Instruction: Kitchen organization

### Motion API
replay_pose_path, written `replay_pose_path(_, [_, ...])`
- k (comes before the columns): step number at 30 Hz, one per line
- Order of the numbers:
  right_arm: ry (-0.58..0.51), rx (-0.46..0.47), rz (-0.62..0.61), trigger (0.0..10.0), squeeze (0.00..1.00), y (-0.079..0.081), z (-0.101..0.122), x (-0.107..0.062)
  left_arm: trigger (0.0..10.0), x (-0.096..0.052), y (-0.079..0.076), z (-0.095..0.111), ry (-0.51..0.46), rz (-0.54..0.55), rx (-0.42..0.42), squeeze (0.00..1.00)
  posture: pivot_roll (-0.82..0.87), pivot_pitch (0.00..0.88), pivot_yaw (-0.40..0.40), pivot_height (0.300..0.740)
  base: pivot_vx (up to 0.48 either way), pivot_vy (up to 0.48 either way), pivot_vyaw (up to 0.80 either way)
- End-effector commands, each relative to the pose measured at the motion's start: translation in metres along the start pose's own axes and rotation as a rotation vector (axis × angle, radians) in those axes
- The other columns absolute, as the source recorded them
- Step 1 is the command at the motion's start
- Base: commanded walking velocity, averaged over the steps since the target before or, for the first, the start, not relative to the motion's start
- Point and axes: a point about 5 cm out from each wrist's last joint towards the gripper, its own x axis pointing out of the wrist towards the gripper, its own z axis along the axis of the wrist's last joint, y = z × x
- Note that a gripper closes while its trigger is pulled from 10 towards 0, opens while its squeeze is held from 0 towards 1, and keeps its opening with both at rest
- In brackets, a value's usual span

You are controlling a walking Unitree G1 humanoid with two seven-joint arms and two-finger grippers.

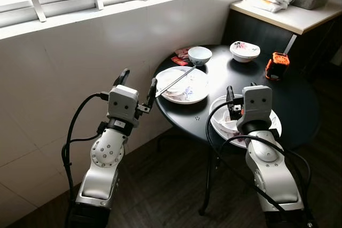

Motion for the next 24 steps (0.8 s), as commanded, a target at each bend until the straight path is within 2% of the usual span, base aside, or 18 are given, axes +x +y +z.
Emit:
replay_pose_path(1, [0.018, 0.002, 0.009, 10.0, 0.0, 0.002, -0.002, 0.001, 10.0, 0.001, 0.0, -0.002, 0.015, -0.004, -0.006, 0.0, -0.06, 0.0, -0.067, 0.74, 0.0, 0.0, 0.0])
replay_pose_path(6, [0.061, 0.014, 0.037, 10.0, 0.0, 0.006, -0.008, 0.0, 10.0, 0.001, 0.0, -0.002, 0.012, -0.004, -0.008, 0.0, -0.06, 0.0, -0.067, 0.74, 0.0, 0.0, 0.0])
replay_pose_path(9, [0.111, 0.053, 0.036, 10.0, 0.0, 0.007, -0.015, -0.001, 10.0, 0.001, -0.001, -0.002, 0.016, -0.005, -0.009, 0.0, -0.06, 0.0, -0.069, 0.74, 0.0, 0.0, 0.0])
replay_pose_path(12, [0.307, 0.159, 0.048, 10.0, 0.0, 0.007, -0.042, -0.003, 10.0, 0.0, -0.001, -0.003, 0.023, -0.005, -0.005, 0.0, -0.06, 0.0, -0.07, 0.74, 0.0, 0.0, 0.0])
replay_pose_path(18, [0.331, 0.174, 0.131, 10.0, 0.0, 0.015, -0.045, 0.001, 10.0, 0.001, -0.001, -0.003, 0.021, -0.004, -0.003, 0.0, -0.06, 0.0, -0.069, 0.74, 0.0, 0.0, 0.0])
replay_pose_path(24, [0.383, 0.268, 0.198, 10.0, 0.0, 0.023, -0.047, 0.014, 10.0, 0.001, -0.001, -0.003, 0.021, -0.004, -0.001, 0.0, -0.05, 0.0, -0.075, 0.74, 0.0, 0.0, 0.0])
